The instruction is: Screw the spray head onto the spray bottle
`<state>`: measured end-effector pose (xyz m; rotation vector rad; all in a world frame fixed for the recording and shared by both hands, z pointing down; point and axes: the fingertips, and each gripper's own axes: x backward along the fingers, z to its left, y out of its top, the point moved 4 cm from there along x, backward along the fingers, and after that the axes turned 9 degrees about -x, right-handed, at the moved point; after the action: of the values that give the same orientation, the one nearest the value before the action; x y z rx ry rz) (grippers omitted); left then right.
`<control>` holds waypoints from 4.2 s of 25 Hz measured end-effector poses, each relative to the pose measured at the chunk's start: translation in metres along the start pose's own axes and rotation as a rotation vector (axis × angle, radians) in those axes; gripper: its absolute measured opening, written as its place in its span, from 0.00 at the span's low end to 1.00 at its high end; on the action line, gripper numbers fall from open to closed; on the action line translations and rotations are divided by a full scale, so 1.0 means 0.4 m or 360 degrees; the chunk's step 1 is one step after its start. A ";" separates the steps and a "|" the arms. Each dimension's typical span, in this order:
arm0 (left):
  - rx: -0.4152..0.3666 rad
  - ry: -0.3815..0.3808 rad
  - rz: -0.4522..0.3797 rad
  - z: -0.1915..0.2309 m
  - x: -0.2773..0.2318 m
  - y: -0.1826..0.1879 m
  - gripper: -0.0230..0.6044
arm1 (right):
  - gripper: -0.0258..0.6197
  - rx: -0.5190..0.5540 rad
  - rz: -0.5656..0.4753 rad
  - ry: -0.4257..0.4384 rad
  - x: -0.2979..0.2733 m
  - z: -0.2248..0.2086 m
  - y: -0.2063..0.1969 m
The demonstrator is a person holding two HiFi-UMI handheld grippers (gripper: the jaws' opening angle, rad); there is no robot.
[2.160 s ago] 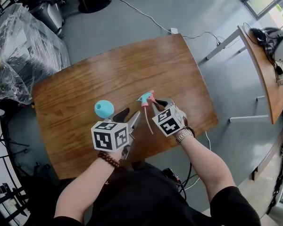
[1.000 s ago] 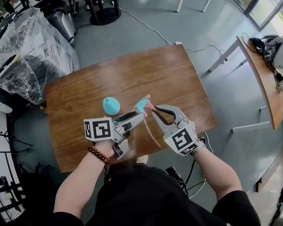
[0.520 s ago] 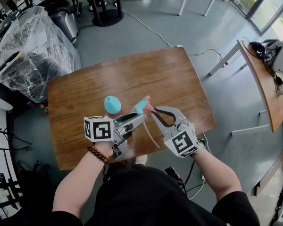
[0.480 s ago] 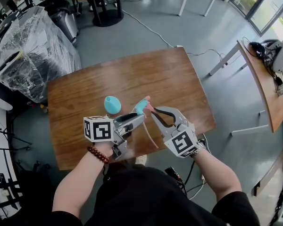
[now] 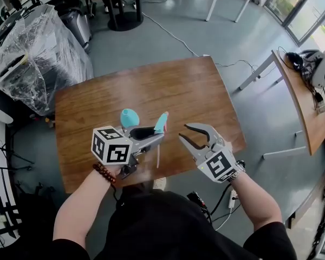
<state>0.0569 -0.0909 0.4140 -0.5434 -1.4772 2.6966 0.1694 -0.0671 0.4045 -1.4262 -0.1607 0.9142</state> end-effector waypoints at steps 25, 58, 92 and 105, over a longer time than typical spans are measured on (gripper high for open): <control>-0.1581 0.0688 0.0446 -0.073 -0.022 -0.060 0.27 | 0.44 -0.2033 0.0480 0.0667 -0.088 0.041 0.055; -0.1800 0.0691 0.0492 -0.078 -0.006 -0.114 0.34 | 0.16 -0.1277 0.0570 0.0562 -0.130 0.069 0.061; -0.0761 0.1088 0.0415 0.384 0.093 -0.247 0.75 | 0.16 -0.0919 0.0516 0.0341 -0.138 -0.042 0.258; -0.0703 0.1003 0.0494 0.467 0.031 -0.294 0.75 | 0.16 -0.0901 0.0554 0.0304 -0.164 -0.048 0.279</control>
<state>-0.0300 -0.1759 0.5986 -1.5757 -1.8671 2.0188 0.0881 -0.1364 0.3290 -2.1056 -0.0242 1.0552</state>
